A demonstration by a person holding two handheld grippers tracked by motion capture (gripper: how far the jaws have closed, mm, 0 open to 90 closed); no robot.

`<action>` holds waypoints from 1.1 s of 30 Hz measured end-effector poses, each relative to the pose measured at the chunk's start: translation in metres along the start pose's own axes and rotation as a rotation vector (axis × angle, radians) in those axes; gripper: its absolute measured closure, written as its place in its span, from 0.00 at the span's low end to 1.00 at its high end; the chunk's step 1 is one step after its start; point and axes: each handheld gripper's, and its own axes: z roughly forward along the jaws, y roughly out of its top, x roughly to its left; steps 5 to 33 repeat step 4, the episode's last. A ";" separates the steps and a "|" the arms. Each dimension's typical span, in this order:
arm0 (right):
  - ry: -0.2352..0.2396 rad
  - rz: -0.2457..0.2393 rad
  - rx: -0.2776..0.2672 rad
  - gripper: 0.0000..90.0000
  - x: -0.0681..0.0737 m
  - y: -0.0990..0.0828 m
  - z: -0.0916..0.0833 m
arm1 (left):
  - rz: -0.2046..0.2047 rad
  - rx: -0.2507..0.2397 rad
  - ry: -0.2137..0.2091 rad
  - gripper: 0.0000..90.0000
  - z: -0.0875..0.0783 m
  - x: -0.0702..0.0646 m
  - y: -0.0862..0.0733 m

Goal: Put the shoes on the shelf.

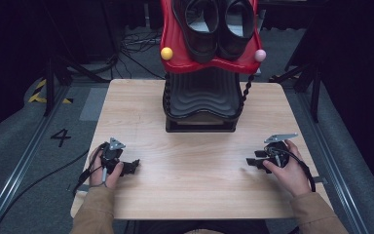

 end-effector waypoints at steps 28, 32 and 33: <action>-0.001 0.002 -0.026 0.48 -0.002 -0.002 -0.001 | 0.000 0.000 -0.001 0.00 0.000 0.000 0.000; -0.001 0.002 -0.026 0.48 -0.002 -0.002 -0.001 | 0.000 0.000 -0.001 0.00 0.000 0.000 0.000; -0.001 0.002 -0.026 0.48 -0.002 -0.002 -0.001 | 0.000 0.000 -0.001 0.00 0.000 0.000 0.000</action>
